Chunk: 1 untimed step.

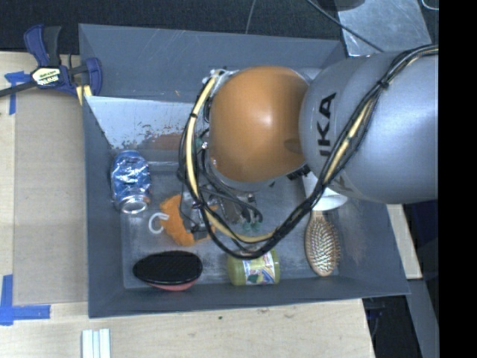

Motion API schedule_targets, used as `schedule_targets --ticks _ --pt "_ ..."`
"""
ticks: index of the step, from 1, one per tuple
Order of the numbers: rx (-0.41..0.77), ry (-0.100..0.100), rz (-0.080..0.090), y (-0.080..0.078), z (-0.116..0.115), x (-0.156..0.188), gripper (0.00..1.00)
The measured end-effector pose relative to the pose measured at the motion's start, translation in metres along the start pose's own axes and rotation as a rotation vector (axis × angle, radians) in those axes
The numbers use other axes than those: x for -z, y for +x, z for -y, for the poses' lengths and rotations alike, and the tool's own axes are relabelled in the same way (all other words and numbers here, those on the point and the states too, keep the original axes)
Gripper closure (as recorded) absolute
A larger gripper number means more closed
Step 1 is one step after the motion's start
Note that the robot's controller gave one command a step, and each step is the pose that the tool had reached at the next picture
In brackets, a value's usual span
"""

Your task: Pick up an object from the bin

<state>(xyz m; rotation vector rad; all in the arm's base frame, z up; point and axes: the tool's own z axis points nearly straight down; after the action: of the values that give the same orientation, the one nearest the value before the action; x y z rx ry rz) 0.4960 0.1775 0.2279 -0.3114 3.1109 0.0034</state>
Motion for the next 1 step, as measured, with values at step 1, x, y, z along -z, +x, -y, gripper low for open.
schedule_targets --ticks 1 --pt "0.319 0.0 0.001 -0.0402 0.0215 -0.0585 1.0"
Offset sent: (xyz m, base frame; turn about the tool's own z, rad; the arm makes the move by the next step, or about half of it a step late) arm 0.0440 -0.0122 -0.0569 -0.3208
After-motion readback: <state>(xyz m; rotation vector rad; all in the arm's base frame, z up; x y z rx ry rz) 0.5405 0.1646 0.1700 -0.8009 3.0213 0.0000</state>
